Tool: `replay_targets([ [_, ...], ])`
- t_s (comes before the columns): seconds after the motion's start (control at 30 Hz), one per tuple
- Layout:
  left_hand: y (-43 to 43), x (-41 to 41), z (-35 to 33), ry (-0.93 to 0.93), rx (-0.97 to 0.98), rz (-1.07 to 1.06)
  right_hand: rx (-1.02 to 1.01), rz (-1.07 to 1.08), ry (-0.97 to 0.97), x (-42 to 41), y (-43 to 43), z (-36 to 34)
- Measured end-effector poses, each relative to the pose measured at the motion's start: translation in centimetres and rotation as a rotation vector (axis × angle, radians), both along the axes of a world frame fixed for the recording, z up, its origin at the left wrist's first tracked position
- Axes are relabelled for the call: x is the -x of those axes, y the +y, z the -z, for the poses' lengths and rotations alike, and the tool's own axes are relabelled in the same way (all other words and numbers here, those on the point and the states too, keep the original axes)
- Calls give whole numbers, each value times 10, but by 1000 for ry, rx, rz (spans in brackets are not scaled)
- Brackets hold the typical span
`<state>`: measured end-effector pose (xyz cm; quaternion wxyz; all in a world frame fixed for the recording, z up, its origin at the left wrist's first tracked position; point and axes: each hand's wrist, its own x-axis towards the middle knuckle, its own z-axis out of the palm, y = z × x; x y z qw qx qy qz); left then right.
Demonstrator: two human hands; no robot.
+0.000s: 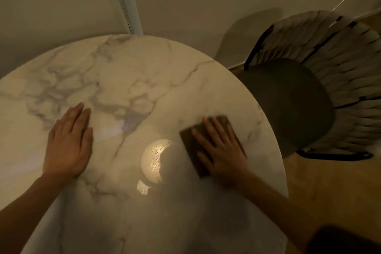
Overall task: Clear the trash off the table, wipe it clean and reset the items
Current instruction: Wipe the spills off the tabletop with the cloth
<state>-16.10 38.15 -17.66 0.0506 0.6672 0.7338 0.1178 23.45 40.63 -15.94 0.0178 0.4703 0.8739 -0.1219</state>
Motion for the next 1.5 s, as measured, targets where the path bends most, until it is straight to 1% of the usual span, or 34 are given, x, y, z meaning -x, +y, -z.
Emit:
replay_targets([
  [0.1,2,-4,-1,5,9,-5,-58,207,-18,16,123,7],
  [0.17,3,-4,-2,15,18,7,-74,323,-28,36,185,7],
  [0.23,2,-4,-4,22,27,16,-48,388,-12,55,207,10],
  [0.27,2,-3,-4,24,26,13,-44,383,5,65,201,13],
  [0.3,2,-3,-5,27,29,12,-70,338,19,71,180,15],
  [0.37,1,-4,-6,38,33,6,-105,136,50,78,103,17],
  [0.43,1,-3,-6,46,42,6,-61,-80,122,78,-3,12],
  [0.47,1,-2,-5,46,47,9,-5,-182,143,75,-54,7],
  [0.53,2,-2,-6,37,44,15,91,-371,111,62,-121,0],
  [0.57,3,-2,-6,34,41,15,96,-465,94,56,-126,1],
  [0.6,2,-2,-7,31,41,12,82,-555,104,52,-111,4],
  [0.63,2,-4,-8,28,39,10,31,-614,123,51,-84,7],
  [0.67,2,-5,-9,26,34,11,-48,-613,133,54,-47,10],
  [0.7,2,-5,-9,22,29,11,-119,-541,118,57,-4,13],
  [0.73,2,-5,-9,18,31,11,-157,-404,82,59,42,16],
  [0.8,2,-4,-8,15,38,12,-125,-68,18,63,120,14],
  [0.83,2,-3,-7,15,38,12,-112,83,13,67,142,14],
  [0.87,2,-3,-6,11,40,9,-111,185,14,76,149,14],
  [0.9,2,-2,-5,4,40,5,-118,238,23,89,141,16],
  [0.93,2,-3,-4,-3,41,2,-132,238,38,104,121,17],
  [0.97,1,-4,-4,-8,47,3,-138,183,59,118,86,18],
  [1.03,1,-5,-4,-24,64,-4,-96,-34,135,145,-6,14],
  [1.07,1,-3,-4,-49,69,-11,-44,-155,157,156,-54,9],
  [1.13,-1,0,-7,-141,63,-12,49,-333,161,167,-120,-1],
  [1.17,-2,2,-11,-210,57,-13,53,-381,151,171,-127,0],
  [1.2,0,6,-16,-275,52,-12,39,-415,145,175,-116,1],
  [1.23,1,15,-22,-300,42,-5,-1,-413,140,182,-91,5],
  [1.27,3,26,-26,-274,25,3,-49,-357,127,189,-58,8],
  [1.3,5,39,-28,-203,12,-5,-90,-255,110,194,-19,11],
  [1.37,3,78,-26,-79,44,-108,-126,-18,27,197,57,16],
  [1.4,-1,97,-23,-57,80,-185,-137,85,4,197,82,17],
  [1.47,-14,122,-14,-49,116,-271,-114,251,16,210,90,18],
  [1.5,-20,127,-10,-55,103,-266,-124,277,21,224,73,17],
])
